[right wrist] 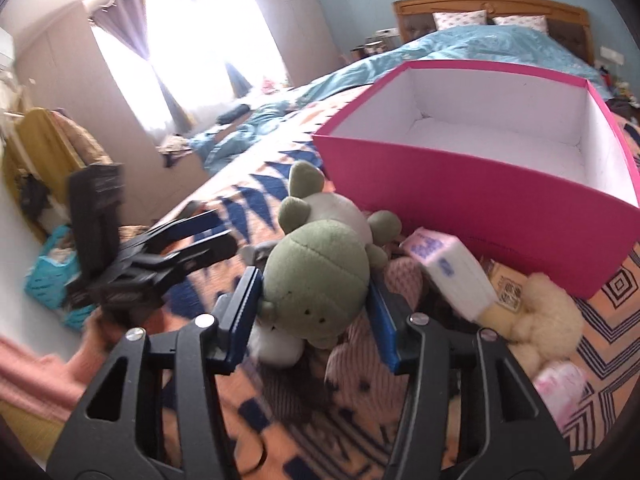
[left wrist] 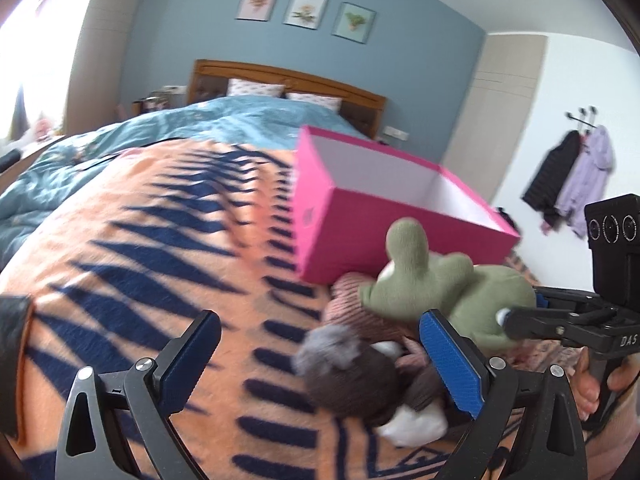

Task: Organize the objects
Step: 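Lift the green frog plush with the right gripper toward the pink box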

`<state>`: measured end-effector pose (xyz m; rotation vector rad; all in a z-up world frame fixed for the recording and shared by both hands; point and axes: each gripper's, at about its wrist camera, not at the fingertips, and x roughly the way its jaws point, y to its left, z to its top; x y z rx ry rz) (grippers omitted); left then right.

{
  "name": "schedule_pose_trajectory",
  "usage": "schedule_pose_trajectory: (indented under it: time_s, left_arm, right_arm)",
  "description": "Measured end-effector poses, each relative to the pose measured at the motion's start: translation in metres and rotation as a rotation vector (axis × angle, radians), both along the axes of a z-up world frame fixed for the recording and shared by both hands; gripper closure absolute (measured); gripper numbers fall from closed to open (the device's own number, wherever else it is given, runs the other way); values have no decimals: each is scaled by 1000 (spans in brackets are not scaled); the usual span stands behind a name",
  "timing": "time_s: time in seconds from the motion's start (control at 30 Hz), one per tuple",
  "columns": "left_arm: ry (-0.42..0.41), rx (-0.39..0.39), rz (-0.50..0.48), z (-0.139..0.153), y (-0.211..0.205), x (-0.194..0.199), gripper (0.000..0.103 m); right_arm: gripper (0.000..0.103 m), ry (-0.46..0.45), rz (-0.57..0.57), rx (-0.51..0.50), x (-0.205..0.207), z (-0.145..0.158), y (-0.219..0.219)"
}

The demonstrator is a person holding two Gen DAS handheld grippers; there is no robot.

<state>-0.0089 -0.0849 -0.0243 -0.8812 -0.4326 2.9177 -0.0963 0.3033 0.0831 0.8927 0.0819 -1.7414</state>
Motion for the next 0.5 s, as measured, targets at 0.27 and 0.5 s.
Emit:
schedule_pose_trajectory:
  time_s: [0.27, 0.5]
  left_arm:
    - [13, -4, -316, 6, 50, -30, 8]
    - [-34, -22, -426, 3, 69, -53, 23]
  right_arm:
    - [47, -76, -43, -19, -16, -6, 48]
    - [44, -116, -137, -67, -25, -14, 72]
